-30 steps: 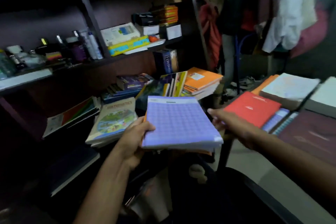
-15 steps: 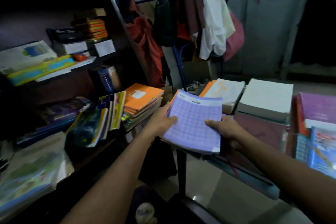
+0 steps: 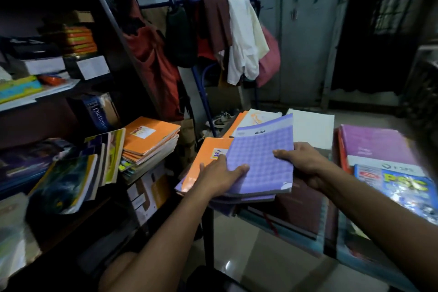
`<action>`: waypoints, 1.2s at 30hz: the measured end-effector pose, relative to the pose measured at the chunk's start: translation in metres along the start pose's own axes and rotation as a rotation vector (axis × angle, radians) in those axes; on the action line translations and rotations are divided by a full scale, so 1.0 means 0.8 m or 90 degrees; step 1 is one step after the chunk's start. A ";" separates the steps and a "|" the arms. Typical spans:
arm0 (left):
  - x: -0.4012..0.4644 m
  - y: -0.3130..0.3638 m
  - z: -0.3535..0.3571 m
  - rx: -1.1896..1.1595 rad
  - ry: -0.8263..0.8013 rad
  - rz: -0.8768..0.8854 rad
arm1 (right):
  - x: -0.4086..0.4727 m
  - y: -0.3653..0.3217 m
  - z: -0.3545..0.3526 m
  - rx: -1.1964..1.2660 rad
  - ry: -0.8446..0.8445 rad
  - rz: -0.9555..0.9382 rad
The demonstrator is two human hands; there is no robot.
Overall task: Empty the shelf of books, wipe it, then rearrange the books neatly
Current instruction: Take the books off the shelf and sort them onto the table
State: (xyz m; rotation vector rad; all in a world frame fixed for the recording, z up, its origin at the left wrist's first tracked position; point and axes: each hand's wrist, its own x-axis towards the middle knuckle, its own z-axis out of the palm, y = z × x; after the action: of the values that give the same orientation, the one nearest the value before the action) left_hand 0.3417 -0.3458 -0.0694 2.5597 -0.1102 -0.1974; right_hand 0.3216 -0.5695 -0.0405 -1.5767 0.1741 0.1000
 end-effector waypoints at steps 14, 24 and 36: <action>-0.061 0.118 0.061 0.004 0.083 0.082 | -0.083 0.021 -0.123 -0.370 0.137 -0.067; -0.088 0.211 0.122 -0.329 -0.170 0.151 | -0.163 0.027 -0.253 -0.383 0.309 -0.004; -0.096 0.181 0.088 -0.197 -0.039 0.192 | -0.163 0.049 -0.194 -0.782 0.336 -0.066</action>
State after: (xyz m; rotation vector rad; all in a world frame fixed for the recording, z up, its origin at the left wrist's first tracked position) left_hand 0.2494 -0.4956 -0.0395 2.1972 -0.4498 -0.1632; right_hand 0.1794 -0.7184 -0.0546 -2.8154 0.5022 -0.3692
